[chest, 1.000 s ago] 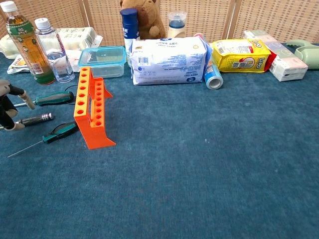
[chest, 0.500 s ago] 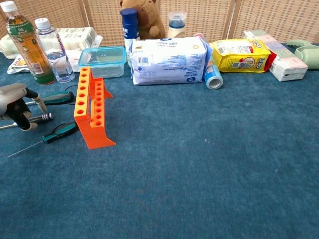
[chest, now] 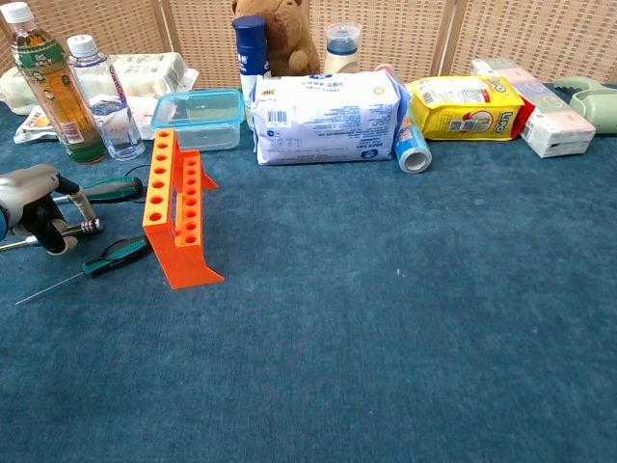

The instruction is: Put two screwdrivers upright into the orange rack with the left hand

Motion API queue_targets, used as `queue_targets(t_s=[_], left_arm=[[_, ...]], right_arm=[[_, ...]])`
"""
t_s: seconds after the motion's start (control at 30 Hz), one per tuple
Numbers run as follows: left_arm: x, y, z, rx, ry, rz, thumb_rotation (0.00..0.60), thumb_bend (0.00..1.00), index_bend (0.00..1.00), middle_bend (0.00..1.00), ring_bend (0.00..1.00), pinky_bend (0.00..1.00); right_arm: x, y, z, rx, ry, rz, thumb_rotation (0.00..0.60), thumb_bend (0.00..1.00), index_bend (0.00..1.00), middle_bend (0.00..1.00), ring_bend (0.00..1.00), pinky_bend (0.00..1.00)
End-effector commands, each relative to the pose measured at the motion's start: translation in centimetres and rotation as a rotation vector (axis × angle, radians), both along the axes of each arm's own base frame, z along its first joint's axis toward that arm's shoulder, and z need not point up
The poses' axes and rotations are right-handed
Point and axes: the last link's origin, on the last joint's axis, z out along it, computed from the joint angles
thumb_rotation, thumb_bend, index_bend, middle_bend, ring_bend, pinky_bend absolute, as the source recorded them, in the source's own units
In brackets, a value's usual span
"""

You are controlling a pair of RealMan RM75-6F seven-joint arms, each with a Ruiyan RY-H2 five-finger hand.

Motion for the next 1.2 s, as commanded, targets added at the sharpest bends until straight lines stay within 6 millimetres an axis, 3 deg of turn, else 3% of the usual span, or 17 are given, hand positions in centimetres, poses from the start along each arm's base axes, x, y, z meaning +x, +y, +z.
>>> queue_targets(t_s=[0.03,0.43,0.83,1.0,1.2], left_arm=[[0.0,0.0,-0.1,-0.004,0.005,0.001,0.6,0.43,0.38,0.92,0.93,0.97],[0.2,-0.2,-0.3,-0.006,0.024,-0.004,0.6,0.46,0.51,0.92,0.93,0.97],[0.2,-0.4,-0.4,-0.015,0.032,-0.012,0.6,0.47,0.52,0.92,0.93,0.97],[1.1,-0.8,0.8,-0.001,0.004,-0.05,0.6,0.47,0.52,0.92,0.93,0.97],[2.9,-2.1,3.9,0.033,-0.04,-0.129,0.6,0.47,0.52,0.92,0.93,0.97]], right_arm=[[0.0,0.0,0.0,0.0,0.001,0.0,0.537,0.0,0.04,0.0,0.0,0.0],[0.0,0.0,0.0,0.0,-0.005,0.001,0.537,0.0,0.04,0.0,0.0,0.0],[0.0,0.0,0.3,-0.008,-0.013,0.004,0.536,0.0,0.04,0.0,0.0,0.0],[-0.1,0.0,0.2,-0.007,-0.013,0.002,0.539,0.0,0.04,0.0,0.0,0.0],[0.0,0.0,0.1,-0.004,-0.011,0.002,0.539,0.0,0.04,0.0,0.0,0.0]])
